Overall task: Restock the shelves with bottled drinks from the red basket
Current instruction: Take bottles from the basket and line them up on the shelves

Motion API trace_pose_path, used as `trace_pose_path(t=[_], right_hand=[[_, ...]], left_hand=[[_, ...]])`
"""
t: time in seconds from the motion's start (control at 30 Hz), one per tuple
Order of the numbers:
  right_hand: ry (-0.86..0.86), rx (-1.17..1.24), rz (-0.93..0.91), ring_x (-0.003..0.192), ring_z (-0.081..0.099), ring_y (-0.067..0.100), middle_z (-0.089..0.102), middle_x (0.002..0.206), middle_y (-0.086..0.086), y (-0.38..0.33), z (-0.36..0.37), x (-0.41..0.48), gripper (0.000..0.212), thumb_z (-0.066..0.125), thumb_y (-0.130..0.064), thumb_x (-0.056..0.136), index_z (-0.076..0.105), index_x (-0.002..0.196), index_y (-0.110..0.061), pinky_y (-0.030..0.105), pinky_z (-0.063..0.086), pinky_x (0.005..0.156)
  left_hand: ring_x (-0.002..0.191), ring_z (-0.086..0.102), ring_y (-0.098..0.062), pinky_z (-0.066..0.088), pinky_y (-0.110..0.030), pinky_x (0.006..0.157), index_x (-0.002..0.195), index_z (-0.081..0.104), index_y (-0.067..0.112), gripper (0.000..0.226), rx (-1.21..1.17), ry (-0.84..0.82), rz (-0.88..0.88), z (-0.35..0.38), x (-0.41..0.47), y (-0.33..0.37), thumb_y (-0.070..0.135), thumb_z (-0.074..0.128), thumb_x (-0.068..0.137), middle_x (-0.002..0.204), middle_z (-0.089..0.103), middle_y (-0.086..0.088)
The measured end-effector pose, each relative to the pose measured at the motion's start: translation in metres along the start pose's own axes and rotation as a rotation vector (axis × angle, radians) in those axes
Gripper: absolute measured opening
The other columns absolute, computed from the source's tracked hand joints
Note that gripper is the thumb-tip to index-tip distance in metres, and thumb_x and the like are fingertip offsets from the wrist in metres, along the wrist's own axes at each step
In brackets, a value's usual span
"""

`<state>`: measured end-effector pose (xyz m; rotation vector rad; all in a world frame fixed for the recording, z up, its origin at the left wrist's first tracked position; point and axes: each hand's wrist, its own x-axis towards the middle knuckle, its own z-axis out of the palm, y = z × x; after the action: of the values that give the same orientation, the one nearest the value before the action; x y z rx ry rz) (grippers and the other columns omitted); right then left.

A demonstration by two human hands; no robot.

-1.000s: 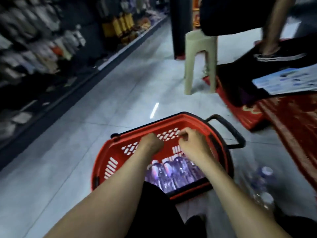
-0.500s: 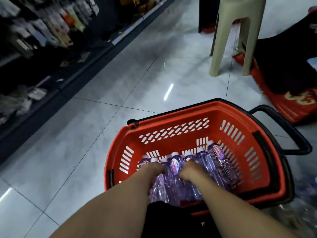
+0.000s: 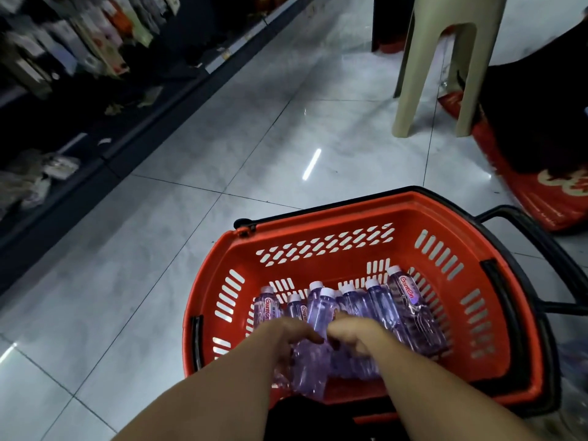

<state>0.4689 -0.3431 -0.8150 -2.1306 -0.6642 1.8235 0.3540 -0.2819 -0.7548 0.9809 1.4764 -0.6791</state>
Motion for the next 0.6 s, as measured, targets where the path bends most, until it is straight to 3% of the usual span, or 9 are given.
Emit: trace_pose_path(t=[0.1, 0.2, 0.23, 0.3, 0.4, 0.47, 0.5, 0.57, 0.6], right_hand=[[-0.048, 0.093, 0.050, 0.089, 0.056, 0.023, 0.056, 0.115, 0.015, 0.003, -0.002, 0.013, 0.054, 0.059, -0.002, 0.069, 0.049, 0.120, -0.015, 0.032, 0.048, 0.067], [-0.150, 0.178, 0.126, 0.065, 0.051, 0.014, 0.055, 0.080, 0.003, 0.002, -0.002, 0.018, 0.039, 0.070, -0.021, 0.063, 0.061, 0.101, -0.017, 0.027, 0.041, 0.059], [-0.190, 0.178, 0.150, 0.071, 0.054, 0.015, 0.057, 0.085, 0.004, 0.002, 0.001, 0.018, 0.050, 0.073, -0.025, 0.061, 0.061, 0.108, -0.016, 0.029, 0.044, 0.064], [-0.238, 0.167, 0.172, 0.104, 0.054, 0.025, 0.056, 0.116, 0.008, 0.006, 0.007, 0.024, 0.081, 0.078, -0.025, 0.055, 0.052, 0.130, -0.015, 0.041, 0.046, 0.090], [-0.243, 0.301, 0.126, 0.119, 0.054, 0.029, 0.055, 0.133, 0.011, 0.002, 0.008, 0.029, 0.088, 0.093, -0.018, 0.048, 0.053, 0.127, -0.009, 0.047, 0.038, 0.107], [-0.230, 0.373, 0.069, 0.118, 0.056, 0.030, 0.058, 0.131, 0.011, -0.005, 0.009, 0.025, 0.072, 0.090, -0.021, 0.061, 0.055, 0.123, -0.009, 0.050, 0.041, 0.105], [-0.199, 0.411, 0.045, 0.118, 0.058, 0.031, 0.058, 0.132, 0.012, -0.008, 0.011, 0.023, 0.076, 0.088, -0.021, 0.064, 0.050, 0.129, -0.013, 0.052, 0.046, 0.099], [-0.169, 0.493, -0.023, 0.106, 0.063, 0.026, 0.062, 0.127, 0.013, -0.016, 0.010, 0.015, 0.088, 0.084, -0.016, 0.071, 0.035, 0.143, -0.025, 0.047, 0.052, 0.079], [-0.155, 0.534, -0.064, 0.099, 0.064, 0.022, 0.064, 0.123, 0.013, -0.019, 0.009, 0.008, 0.082, 0.081, -0.014, 0.076, 0.035, 0.143, -0.022, 0.044, 0.050, 0.074]], left_hand=[[0.135, 0.036, -0.047, 0.037, -0.059, 0.107, 0.151, 0.022, 0.004, 0.079, 0.031, 0.019, -0.007, -0.001, 0.006, 0.003, 0.022, 0.069, 0.090, 0.156, 0.024, -0.024], [0.121, 0.049, -0.039, 0.049, -0.048, 0.094, 0.147, 0.033, 0.003, 0.073, 0.138, 0.115, 0.033, -0.007, 0.011, 0.000, 0.017, 0.072, 0.086, 0.149, 0.035, -0.024], [0.116, 0.053, -0.035, 0.051, -0.044, 0.089, 0.143, 0.040, 0.002, 0.067, 0.183, 0.159, 0.073, -0.009, 0.015, -0.002, 0.015, 0.072, 0.086, 0.146, 0.041, -0.021], [0.120, 0.057, -0.031, 0.052, -0.041, 0.096, 0.135, 0.051, 0.000, 0.059, 0.189, 0.218, 0.116, -0.015, 0.024, -0.009, 0.014, 0.074, 0.083, 0.140, 0.052, -0.018], [0.111, 0.062, -0.032, 0.050, -0.045, 0.097, 0.118, 0.059, -0.002, 0.045, 0.032, 0.192, 0.050, -0.023, 0.021, -0.014, 0.008, 0.077, 0.077, 0.120, 0.062, -0.017], [0.098, 0.062, -0.029, 0.051, -0.047, 0.097, 0.099, 0.062, -0.001, 0.026, -0.118, 0.156, 0.073, -0.027, 0.015, -0.016, -0.001, 0.074, 0.076, 0.100, 0.064, -0.014], [0.095, 0.062, -0.028, 0.054, -0.045, 0.093, 0.098, 0.062, -0.001, 0.026, -0.163, 0.153, 0.122, -0.029, 0.012, -0.014, -0.005, 0.073, 0.075, 0.098, 0.063, -0.013], [0.093, 0.061, -0.026, 0.058, -0.035, 0.073, 0.113, 0.056, 0.004, 0.044, -0.222, 0.187, 0.316, -0.033, -0.001, -0.006, -0.014, 0.068, 0.074, 0.107, 0.061, -0.014], [0.092, 0.061, -0.025, 0.055, -0.030, 0.064, 0.119, 0.052, 0.007, 0.052, -0.231, 0.194, 0.425, -0.033, -0.012, 0.000, -0.017, 0.064, 0.074, 0.111, 0.060, -0.015]])
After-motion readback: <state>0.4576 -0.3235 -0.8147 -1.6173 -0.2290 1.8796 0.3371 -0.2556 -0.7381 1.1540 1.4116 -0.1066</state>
